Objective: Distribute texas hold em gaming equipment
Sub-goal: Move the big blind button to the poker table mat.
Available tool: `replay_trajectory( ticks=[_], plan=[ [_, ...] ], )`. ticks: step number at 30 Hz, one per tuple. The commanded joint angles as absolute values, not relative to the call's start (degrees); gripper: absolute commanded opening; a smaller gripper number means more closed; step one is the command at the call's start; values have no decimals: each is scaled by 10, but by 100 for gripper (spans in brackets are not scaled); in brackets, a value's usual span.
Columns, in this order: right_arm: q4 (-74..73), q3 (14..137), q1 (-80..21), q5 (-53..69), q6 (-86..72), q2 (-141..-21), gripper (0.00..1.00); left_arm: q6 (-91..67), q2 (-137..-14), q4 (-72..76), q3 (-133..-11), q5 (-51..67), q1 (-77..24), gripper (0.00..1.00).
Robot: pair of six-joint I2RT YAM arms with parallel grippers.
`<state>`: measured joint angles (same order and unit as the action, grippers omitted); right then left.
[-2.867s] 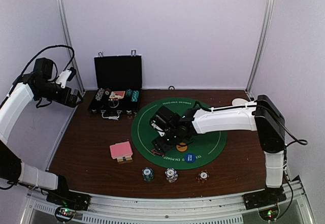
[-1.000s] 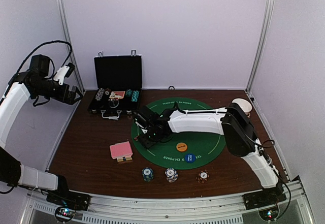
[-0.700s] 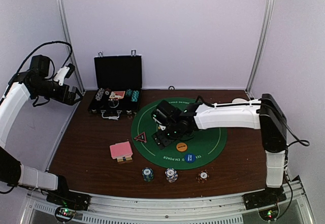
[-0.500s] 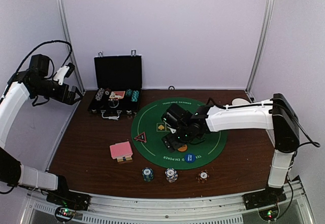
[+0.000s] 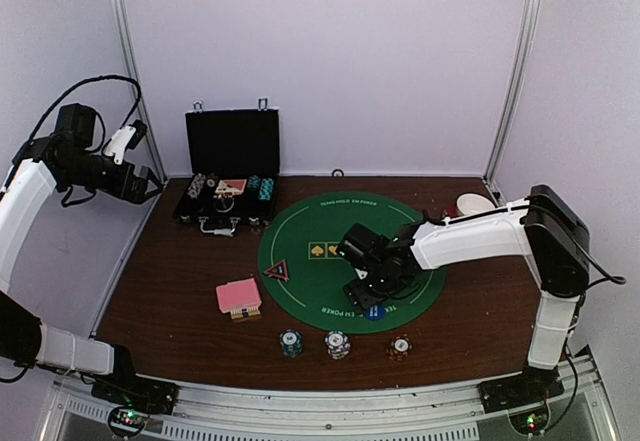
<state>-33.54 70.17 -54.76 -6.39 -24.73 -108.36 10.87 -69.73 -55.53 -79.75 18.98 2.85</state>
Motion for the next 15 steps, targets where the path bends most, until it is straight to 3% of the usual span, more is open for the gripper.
replay_trajectory(
  ticks=[1,6,15],
  plan=[
    [-306,706,-534,-37,-258,-1090,72,110,-698,-552,-819,206,33,98],
    [-306,725,-531,-24,-255,-1117,61,110,-700,-551,-820,209,33,98],
    [-308,747,-508,-27,-260,-1145,54,114,-701,-552,-824,211,33,98]
  ],
)
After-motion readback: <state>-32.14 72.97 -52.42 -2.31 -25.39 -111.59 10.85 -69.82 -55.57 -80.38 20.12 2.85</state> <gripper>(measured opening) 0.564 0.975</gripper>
